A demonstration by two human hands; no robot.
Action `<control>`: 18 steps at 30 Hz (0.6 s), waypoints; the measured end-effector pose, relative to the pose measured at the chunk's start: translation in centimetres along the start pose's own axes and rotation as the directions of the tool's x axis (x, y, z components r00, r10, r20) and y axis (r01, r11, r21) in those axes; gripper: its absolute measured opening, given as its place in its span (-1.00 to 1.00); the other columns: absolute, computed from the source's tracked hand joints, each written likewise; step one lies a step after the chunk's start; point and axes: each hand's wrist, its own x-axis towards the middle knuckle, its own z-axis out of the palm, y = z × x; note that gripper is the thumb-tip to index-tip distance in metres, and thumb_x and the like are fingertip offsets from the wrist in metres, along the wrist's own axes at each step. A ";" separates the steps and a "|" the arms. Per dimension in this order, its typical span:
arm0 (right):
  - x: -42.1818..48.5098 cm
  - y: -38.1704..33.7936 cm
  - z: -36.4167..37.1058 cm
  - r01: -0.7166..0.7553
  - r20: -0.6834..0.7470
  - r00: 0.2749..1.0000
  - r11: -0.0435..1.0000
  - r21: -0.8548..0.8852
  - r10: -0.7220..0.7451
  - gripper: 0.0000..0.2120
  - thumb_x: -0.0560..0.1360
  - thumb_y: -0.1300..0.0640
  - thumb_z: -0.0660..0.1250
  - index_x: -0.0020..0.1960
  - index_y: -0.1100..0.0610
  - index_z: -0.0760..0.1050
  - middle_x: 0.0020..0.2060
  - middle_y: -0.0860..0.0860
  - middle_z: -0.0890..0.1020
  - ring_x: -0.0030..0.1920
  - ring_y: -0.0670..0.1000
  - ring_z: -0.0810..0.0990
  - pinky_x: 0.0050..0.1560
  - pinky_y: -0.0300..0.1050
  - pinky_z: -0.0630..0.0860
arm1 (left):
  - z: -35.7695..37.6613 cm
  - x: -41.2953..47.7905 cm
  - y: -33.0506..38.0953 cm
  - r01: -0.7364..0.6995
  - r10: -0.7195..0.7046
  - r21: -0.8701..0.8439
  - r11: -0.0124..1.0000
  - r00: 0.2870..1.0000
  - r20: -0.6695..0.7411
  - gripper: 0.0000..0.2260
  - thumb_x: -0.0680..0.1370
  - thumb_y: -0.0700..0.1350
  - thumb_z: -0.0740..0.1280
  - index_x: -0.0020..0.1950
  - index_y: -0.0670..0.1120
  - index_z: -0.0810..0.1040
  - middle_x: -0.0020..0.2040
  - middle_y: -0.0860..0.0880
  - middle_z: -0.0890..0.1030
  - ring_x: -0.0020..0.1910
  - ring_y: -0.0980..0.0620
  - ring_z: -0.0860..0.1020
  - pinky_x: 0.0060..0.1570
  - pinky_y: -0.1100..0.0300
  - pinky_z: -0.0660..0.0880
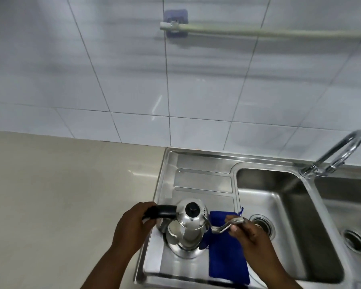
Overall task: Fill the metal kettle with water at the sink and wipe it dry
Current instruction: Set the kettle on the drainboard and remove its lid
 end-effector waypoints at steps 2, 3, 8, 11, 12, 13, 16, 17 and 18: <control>-0.1 -0.2 0.1 0.020 -0.020 1.000 1.000 -0.019 -0.020 -0.81 0.48 -0.08 0.39 0.06 -0.13 0.66 0.03 -0.19 0.73 0.07 -0.10 0.69 0.22 0.11 0.58 | -0.3 0.0 0.8 -0.007 0.007 0.036 0.999 1.000 0.013 -0.61 0.40 -0.14 0.50 0.14 0.18 0.52 0.04 0.18 0.62 0.03 0.20 0.58 0.12 0.07 0.56; -0.2 -0.2 0.1 0.023 -0.021 0.999 0.999 -0.029 -0.024 -0.82 0.48 -0.08 0.38 0.06 -0.14 0.66 0.01 -0.21 0.72 0.06 -0.10 0.69 0.21 0.10 0.59 | -0.4 0.1 1.5 -0.040 0.039 0.055 0.998 0.999 0.018 -0.60 0.40 -0.09 0.47 0.18 0.19 0.50 0.09 0.16 0.60 0.09 0.18 0.56 0.18 0.09 0.52; 0.0 -0.1 0.0 0.025 0.000 1.000 0.998 -0.056 -0.026 -0.79 0.53 0.15 0.37 0.10 -0.09 0.64 0.02 -0.27 0.71 0.08 -0.18 0.67 0.21 -0.03 0.58 | 1.0 0.4 7.5 -0.230 0.241 -0.096 0.968 0.962 0.128 -0.52 0.44 0.08 0.38 0.36 0.13 0.43 0.32 0.19 0.46 0.31 0.25 0.43 0.27 0.28 0.42; 0.1 0.0 -0.1 0.026 -0.015 1.000 0.996 -0.082 -0.027 -0.78 0.54 0.16 0.37 0.09 -0.11 0.64 -0.03 -0.22 0.73 0.03 -0.18 0.67 0.18 -0.09 0.58 | 3.1 0.9 10.0 -0.234 0.239 -0.045 0.971 0.960 0.146 -0.55 0.47 0.16 0.34 0.34 0.15 0.42 0.30 0.24 0.45 0.28 0.28 0.42 0.27 0.31 0.40; 0.1 0.1 0.0 0.035 -0.021 0.999 0.995 -0.091 -0.037 -0.78 0.54 0.16 0.37 0.08 -0.12 0.64 -0.04 -0.24 0.72 0.03 -0.18 0.67 0.16 -0.13 0.58 | 3.6 1.0 10.2 -0.233 0.237 -0.046 0.971 0.963 0.128 -0.60 0.49 0.13 0.32 0.31 0.13 0.43 0.27 0.19 0.49 0.25 0.24 0.46 0.26 0.25 0.44; 0.0 0.1 0.1 0.040 -0.025 0.999 0.996 -0.085 -0.042 -0.77 0.54 0.17 0.37 0.07 -0.14 0.64 -0.03 -0.26 0.71 0.04 -0.17 0.67 0.15 -0.18 0.58 | 3.9 1.0 10.3 -0.229 0.233 -0.045 0.972 0.967 0.108 -0.64 0.52 0.09 0.31 0.30 0.10 0.44 0.24 0.14 0.52 0.22 0.21 0.49 0.23 0.21 0.46; -0.2 0.4 0.5 0.034 -0.039 0.999 0.997 -0.072 -0.037 -0.72 0.54 0.19 0.38 0.03 -0.21 0.64 -0.02 -0.31 0.70 0.08 -0.19 0.66 0.16 -0.24 0.54 | 4.6 1.0 10.5 -0.217 0.216 0.009 0.976 0.973 0.081 -0.67 0.57 0.00 0.28 0.33 0.03 0.44 0.26 0.07 0.54 0.22 0.14 0.51 0.25 0.23 0.44; -0.2 0.5 0.5 0.026 -0.043 0.999 0.998 -0.065 -0.029 -0.72 0.53 0.17 0.38 0.03 -0.23 0.65 -0.01 -0.32 0.70 0.09 -0.20 0.66 0.18 -0.21 0.54 | 4.8 1.0 10.5 -0.220 0.218 0.016 0.975 0.973 0.072 -0.67 0.57 -0.01 0.27 0.33 0.01 0.43 0.27 0.06 0.54 0.23 0.13 0.51 0.25 0.26 0.43; -0.2 0.6 0.6 0.028 -0.051 0.998 0.998 -0.061 -0.031 -0.75 0.53 0.13 0.38 0.03 -0.23 0.65 -0.01 -0.32 0.70 0.09 -0.20 0.66 0.20 -0.16 0.55 | 5.0 1.0 10.5 -0.230 0.229 0.022 0.973 0.972 0.059 -0.68 0.58 -0.01 0.26 0.33 0.00 0.44 0.27 0.06 0.54 0.22 0.12 0.52 0.24 0.30 0.42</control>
